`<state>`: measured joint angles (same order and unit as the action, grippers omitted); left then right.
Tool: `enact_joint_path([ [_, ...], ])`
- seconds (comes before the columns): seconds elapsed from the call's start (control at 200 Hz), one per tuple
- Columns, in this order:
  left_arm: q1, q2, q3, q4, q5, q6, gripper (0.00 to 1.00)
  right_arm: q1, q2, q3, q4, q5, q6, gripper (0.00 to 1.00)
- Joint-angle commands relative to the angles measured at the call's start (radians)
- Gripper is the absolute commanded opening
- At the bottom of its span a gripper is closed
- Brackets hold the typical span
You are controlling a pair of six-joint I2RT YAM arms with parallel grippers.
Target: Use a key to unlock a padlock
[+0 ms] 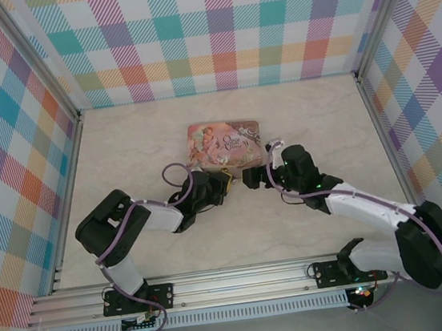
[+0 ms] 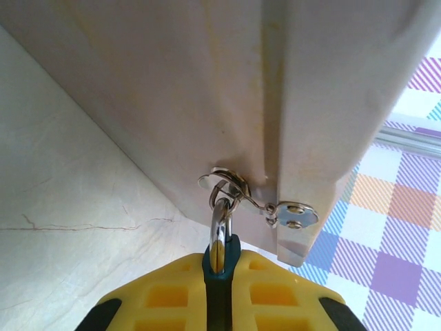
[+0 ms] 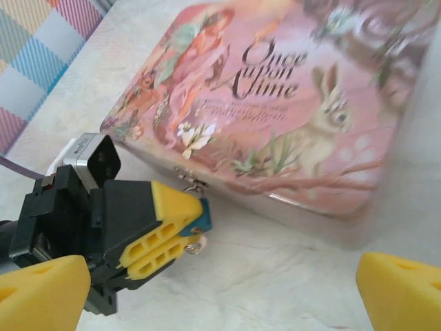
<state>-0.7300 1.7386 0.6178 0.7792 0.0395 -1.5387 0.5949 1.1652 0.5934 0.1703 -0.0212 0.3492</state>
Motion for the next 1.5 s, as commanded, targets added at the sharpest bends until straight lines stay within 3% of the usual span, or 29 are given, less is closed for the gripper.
enact_joint_path([
  [0.0, 0.001, -0.048, 0.040, -0.055, 0.026, 0.046, 0.00, -0.007, -0.088, -0.024, 0.003, 0.102, -0.244, 1.00],
  [0.095, 0.000, -0.060, 0.051, -0.085, 0.029, 0.056, 0.00, -0.009, -0.137, -0.071, 0.094, 0.197, -0.254, 1.00],
  [0.275, 0.000, -0.063, 0.060, -0.102, 0.037, 0.058, 0.00, -0.013, -0.179, -0.084, 0.068, 0.136, -0.438, 1.00],
  [0.375, 0.000, -0.066, 0.060, -0.106, 0.037, 0.059, 0.00, -0.001, -0.199, -0.109, 0.068, 0.093, -0.626, 1.00],
  [0.515, 0.000, -0.070, 0.061, -0.111, 0.038, 0.057, 0.00, 0.076, -0.206, -0.159, 0.117, 0.176, -0.848, 0.99],
  [0.75, 0.001, -0.063, 0.074, -0.111, 0.053, 0.042, 0.00, 0.232, -0.066, -0.201, 0.230, 0.357, -1.102, 0.85],
  [1.11, 0.002, -0.061, 0.079, -0.124, 0.060, 0.025, 0.00, 0.258, 0.204, -0.150, 0.381, 0.302, -1.076, 0.51],
  [1.33, 0.001, -0.065, 0.082, -0.126, 0.065, 0.021, 0.00, 0.253, 0.326, -0.116, 0.544, 0.232, -1.033, 0.44],
  [1.495, 0.002, -0.071, 0.080, -0.134, 0.067, 0.019, 0.00, 0.236, 0.381, -0.085, 0.562, 0.169, -0.989, 0.33],
])
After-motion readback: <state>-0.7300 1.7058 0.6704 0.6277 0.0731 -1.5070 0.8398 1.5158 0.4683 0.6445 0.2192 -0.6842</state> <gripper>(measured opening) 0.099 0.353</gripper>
